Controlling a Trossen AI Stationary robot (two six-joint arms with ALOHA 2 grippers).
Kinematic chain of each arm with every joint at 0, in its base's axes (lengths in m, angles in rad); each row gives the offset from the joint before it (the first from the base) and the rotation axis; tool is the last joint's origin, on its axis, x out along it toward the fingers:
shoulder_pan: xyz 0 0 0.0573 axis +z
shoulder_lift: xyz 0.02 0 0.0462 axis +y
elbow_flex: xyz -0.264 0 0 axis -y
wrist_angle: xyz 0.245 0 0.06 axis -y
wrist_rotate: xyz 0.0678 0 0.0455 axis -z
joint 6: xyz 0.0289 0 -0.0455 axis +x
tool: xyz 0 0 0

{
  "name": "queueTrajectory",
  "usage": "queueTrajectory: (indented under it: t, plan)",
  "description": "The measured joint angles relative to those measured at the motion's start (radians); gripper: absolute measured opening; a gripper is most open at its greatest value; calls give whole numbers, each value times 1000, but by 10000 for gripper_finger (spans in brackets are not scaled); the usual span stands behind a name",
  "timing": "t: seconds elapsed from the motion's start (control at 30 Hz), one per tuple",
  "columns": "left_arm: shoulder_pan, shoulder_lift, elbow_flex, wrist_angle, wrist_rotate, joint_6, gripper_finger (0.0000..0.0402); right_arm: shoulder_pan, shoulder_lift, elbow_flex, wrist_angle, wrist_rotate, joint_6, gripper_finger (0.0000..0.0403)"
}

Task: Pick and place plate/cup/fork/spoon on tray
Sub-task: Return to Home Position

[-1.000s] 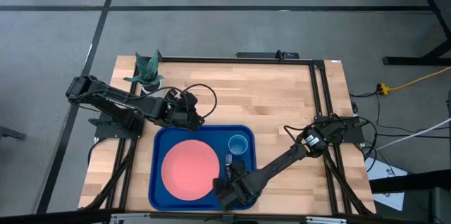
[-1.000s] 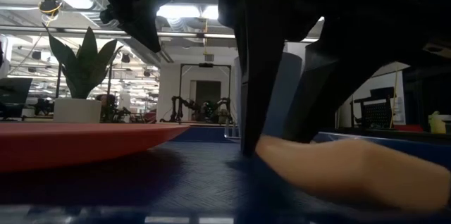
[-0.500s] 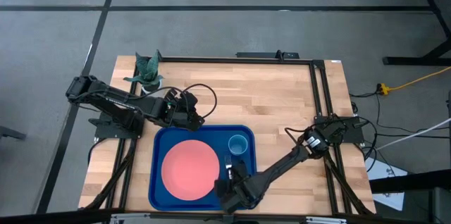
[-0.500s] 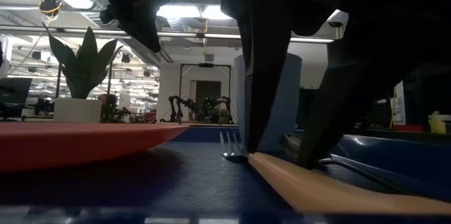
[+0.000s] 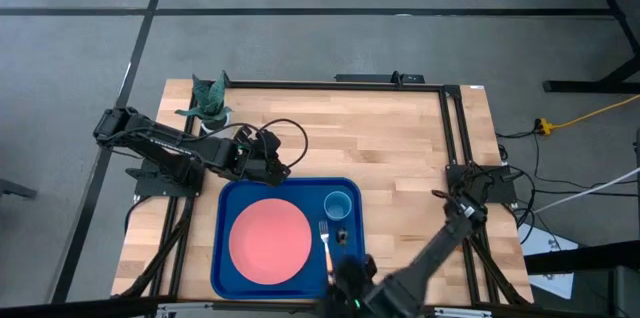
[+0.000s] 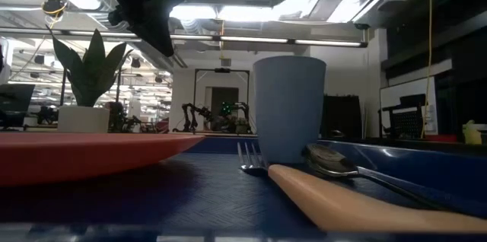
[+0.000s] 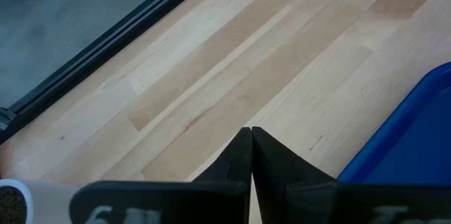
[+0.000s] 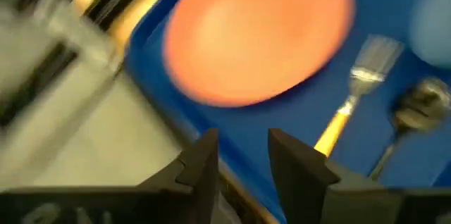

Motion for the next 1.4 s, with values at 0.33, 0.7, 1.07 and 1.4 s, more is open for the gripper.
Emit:
queueTrajectory:
  t: [0.33, 0.7, 1.07, 1.4]
  plan:
    - [0, 0, 0, 0, 0, 0, 0, 65, 5, -35, 346, -29, -980, 127]
    - [0, 0, 0, 0, 0, 0, 0, -41, -18, -318, 818, -572, -1396, 127]
    - [0, 0, 0, 0, 0, 0, 0, -89, -293, -786, 1031, -630, -1346, 127]
    - [0, 0, 0, 0, 0, 0, 0, -188, -531, -1405, 1474, -666, -1341, 127]
